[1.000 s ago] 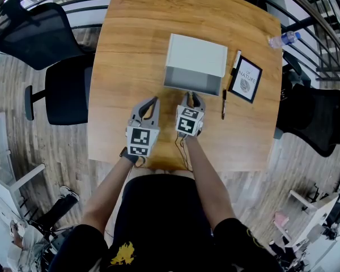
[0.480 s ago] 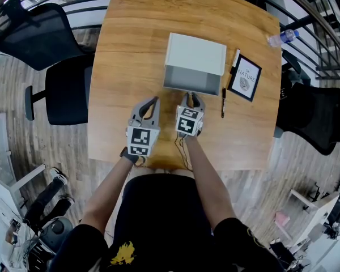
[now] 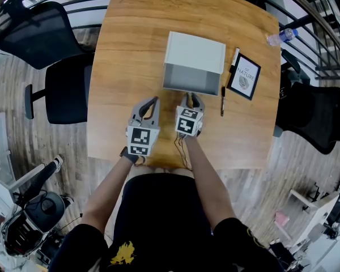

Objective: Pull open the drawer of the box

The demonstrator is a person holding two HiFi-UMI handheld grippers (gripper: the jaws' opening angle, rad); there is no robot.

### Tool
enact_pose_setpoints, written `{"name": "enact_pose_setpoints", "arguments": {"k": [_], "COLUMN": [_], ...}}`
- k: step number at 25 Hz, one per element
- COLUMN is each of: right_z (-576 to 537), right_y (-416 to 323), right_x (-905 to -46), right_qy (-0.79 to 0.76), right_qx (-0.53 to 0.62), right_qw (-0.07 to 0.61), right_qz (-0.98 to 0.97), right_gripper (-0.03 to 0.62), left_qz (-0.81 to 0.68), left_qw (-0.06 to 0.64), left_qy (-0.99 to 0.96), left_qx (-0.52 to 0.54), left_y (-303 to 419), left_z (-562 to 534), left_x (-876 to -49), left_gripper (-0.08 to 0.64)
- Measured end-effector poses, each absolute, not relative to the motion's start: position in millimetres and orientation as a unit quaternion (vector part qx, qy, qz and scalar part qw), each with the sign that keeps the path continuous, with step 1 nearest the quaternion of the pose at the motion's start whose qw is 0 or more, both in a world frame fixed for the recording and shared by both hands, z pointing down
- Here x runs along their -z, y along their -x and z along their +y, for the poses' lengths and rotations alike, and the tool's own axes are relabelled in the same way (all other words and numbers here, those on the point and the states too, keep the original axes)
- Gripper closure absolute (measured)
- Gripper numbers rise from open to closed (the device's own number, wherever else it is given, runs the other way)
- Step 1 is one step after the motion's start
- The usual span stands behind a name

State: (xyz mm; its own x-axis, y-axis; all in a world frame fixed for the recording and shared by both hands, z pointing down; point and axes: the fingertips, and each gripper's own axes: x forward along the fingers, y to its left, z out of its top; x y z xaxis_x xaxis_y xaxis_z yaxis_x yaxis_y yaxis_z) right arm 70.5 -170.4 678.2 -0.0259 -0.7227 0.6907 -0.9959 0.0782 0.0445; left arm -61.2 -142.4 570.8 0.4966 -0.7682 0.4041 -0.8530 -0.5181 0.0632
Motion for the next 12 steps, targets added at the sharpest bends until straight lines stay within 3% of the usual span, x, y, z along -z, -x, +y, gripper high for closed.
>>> {"name": "enact_pose_setpoints", "arguments": {"k": [12], "right_z": [-159.9], "right_y": [-70.6], "right_x": [-679.6], "right_qy": [-0.632], "right_qx": [-0.237], "right_qw": [0.292], "right_qz": [-0.678], "right_gripper": [0.525], "left_qz": [-0.478], "left_qw": [0.130], "left_qy": [-0.853], "left_qx": [-0.164], "left_y": [61.8], "left_z": [-131.2], "left_x": [-571.3], "left_gripper": [0.541]}}
